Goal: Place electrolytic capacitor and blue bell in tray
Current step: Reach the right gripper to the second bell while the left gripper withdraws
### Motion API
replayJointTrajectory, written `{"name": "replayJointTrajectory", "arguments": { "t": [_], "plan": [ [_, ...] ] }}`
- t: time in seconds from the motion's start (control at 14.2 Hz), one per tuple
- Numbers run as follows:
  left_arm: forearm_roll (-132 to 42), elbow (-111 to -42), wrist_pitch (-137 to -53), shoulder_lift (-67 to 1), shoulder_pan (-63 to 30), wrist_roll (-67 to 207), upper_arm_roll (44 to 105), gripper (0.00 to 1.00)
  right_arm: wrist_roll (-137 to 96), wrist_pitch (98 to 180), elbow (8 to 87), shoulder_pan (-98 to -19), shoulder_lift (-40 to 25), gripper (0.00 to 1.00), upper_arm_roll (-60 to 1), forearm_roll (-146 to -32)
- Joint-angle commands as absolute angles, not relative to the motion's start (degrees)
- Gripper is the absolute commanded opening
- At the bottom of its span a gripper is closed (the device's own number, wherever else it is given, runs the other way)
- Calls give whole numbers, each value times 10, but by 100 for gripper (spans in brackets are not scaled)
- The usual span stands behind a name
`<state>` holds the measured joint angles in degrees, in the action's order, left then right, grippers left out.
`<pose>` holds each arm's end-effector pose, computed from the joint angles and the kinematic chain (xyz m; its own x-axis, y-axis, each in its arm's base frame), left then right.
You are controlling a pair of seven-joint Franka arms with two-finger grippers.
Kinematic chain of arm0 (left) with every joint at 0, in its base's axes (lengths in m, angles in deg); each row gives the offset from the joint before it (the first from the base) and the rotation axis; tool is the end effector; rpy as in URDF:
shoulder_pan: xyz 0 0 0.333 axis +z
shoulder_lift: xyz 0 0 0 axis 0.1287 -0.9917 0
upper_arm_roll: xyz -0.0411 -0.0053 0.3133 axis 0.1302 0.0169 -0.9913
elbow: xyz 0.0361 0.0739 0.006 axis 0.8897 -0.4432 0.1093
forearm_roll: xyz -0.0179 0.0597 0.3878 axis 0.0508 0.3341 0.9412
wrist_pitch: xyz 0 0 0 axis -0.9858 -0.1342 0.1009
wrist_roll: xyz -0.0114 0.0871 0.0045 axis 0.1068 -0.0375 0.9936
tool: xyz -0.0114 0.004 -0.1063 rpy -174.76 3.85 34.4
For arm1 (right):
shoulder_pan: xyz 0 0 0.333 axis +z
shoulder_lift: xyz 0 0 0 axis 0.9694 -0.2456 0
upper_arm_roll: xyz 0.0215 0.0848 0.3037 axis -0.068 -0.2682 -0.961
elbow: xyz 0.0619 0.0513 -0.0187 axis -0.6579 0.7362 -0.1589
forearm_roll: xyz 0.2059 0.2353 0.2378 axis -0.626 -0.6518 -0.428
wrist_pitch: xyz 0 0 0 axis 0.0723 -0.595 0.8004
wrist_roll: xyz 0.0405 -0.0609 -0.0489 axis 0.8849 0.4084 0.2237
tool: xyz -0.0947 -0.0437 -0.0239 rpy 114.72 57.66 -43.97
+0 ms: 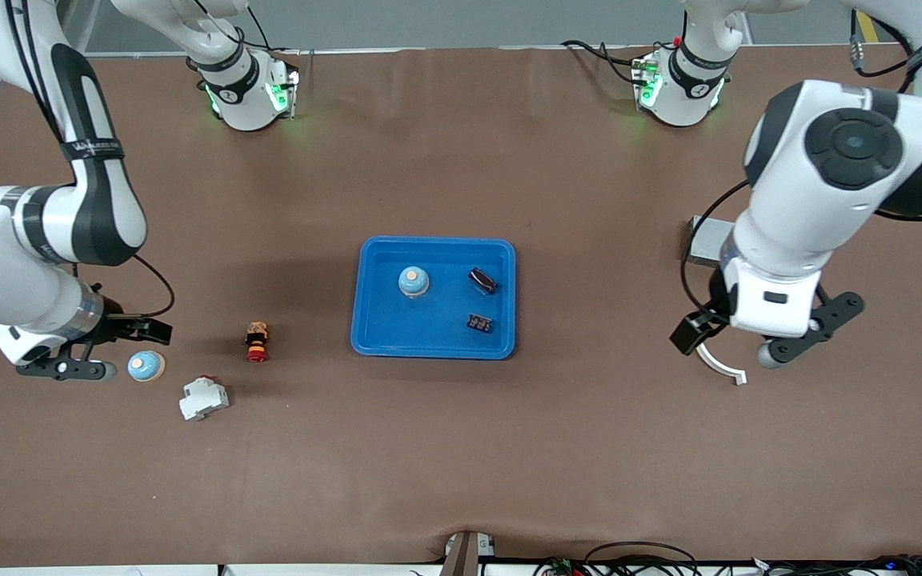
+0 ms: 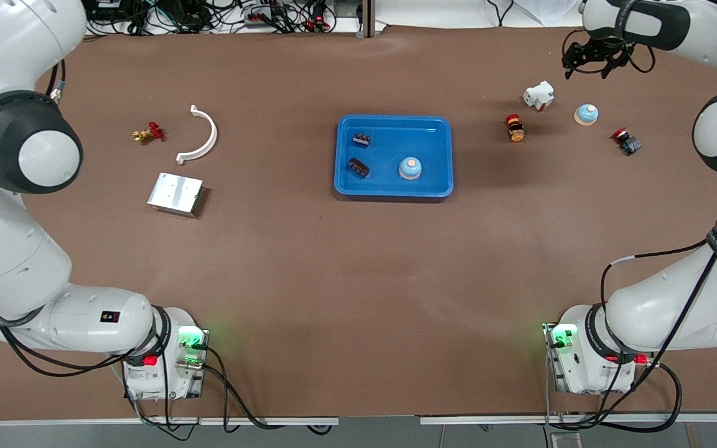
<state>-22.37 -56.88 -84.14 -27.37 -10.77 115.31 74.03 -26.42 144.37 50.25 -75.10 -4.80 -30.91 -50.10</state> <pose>0.6466 -0.1940 0.5320 0.8571 0.4816 0.1831 0.4876 -0.8730 0.0138 0.6429 -0.0371 0.3558 0.9981 -0.0570 -0.0239 -0.0556 -0.9968 0.0573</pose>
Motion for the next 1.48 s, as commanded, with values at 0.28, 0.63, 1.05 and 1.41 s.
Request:
{"name": "replayJointTrajectory", "arguments": {
  "t": [0.28, 0.63, 1.05, 1.41],
  "plan": [
    [-246, -586, -773, -218, -32, 994, 744, 100, -225, 1499, 559, -786, -27, 100, -323, -496],
    [-273, -584, -742, -186, 24, 905, 743, 100, -179, 1535, 571, -815, -34, 100, -325, -517],
    [-273, -584, -741, -175, 58, 815, 738, 100, -106, 1584, 581, -837, -67, 100, -324, -569],
    [-276, -585, -713, -162, 60, 803, 739, 100, -82, 1625, 565, -850, -119, 100, -324, -570]
  ]
}}
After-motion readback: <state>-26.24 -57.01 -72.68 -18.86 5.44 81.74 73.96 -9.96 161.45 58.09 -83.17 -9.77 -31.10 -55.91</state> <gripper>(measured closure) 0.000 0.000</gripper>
